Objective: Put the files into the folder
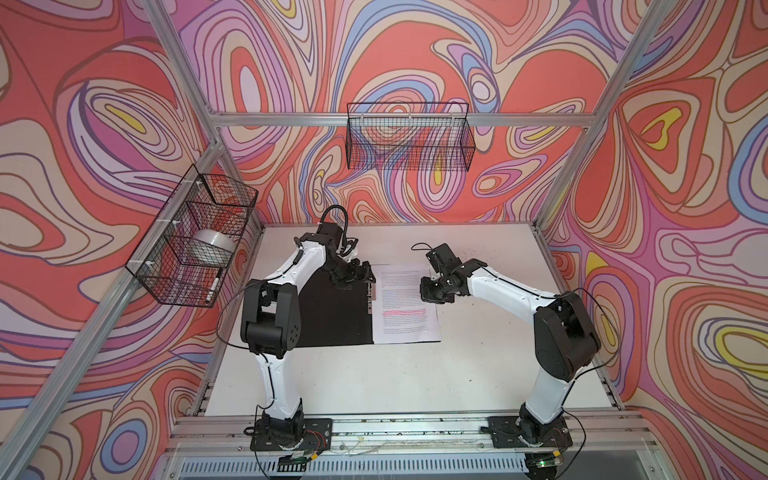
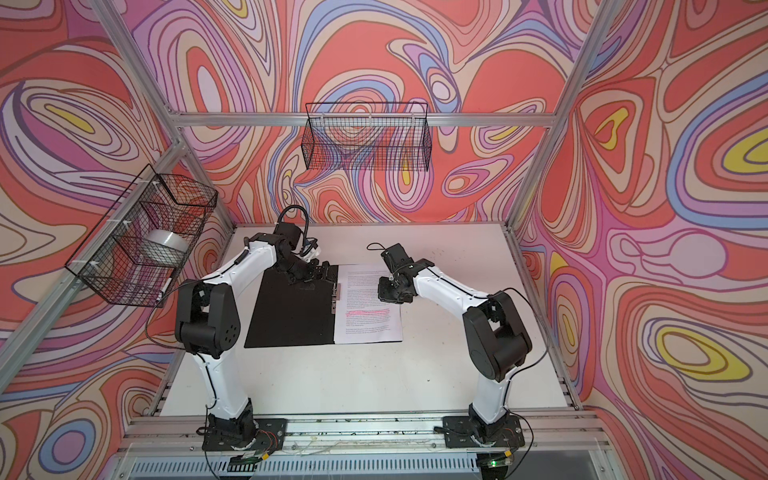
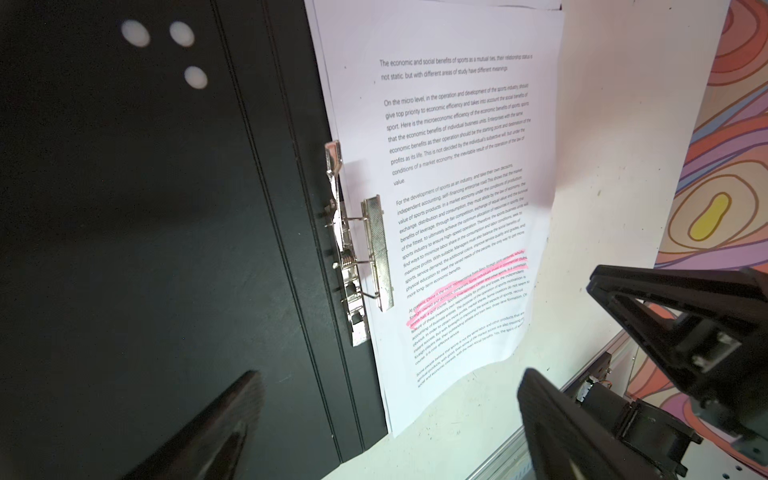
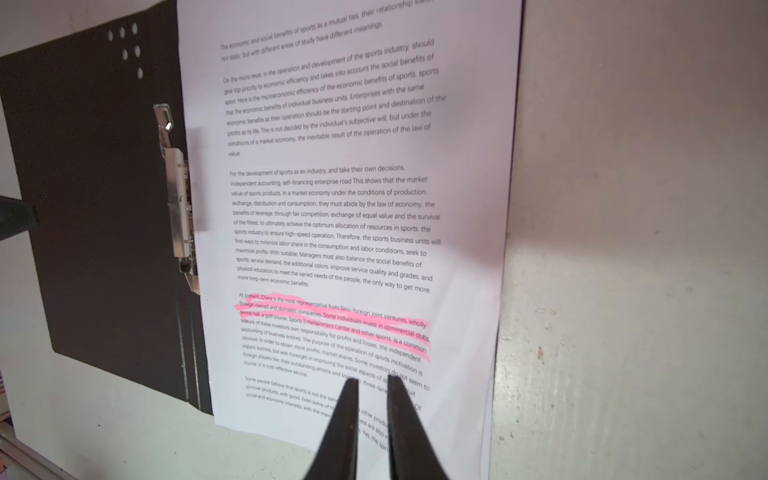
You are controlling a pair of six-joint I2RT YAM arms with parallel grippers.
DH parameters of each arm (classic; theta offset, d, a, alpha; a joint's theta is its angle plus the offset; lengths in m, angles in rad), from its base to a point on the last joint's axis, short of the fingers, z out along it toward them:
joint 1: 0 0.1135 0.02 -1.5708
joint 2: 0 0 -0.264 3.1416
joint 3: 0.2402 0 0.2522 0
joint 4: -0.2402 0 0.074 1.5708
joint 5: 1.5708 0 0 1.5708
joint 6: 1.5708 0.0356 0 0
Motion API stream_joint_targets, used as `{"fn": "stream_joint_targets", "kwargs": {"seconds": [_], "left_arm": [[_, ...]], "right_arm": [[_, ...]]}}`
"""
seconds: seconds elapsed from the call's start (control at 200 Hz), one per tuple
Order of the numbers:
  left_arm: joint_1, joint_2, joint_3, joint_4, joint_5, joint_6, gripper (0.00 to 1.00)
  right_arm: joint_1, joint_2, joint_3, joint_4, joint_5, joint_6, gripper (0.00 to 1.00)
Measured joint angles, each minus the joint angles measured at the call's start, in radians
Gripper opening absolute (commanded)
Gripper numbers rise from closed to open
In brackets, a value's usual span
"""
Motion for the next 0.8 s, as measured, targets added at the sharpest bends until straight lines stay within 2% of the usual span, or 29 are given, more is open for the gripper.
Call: {"fn": "stream_joint_targets", "kwargs": {"seconds": [0.26, 0.541, 0.801], "left_arm": [[-0.020, 0.058, 0.032, -0.005, -0.003, -0.018, 0.95], [-0.020, 0.064, 0.043, -0.007, -0.003, -0.033, 0.95], [-0.038, 0.056, 0.031, -0.009, 0.012, -0.032, 0.91]], "right_arm": [[-0.002, 0.039, -0.077, 0.051, -0.027, 0.000, 0.13], [-0.002, 0.074, -0.112, 0.093, -0.051, 0.001, 0.13], [-0.005, 0.078, -0.140, 0.125, -0.059, 0.010, 0.12]]}}
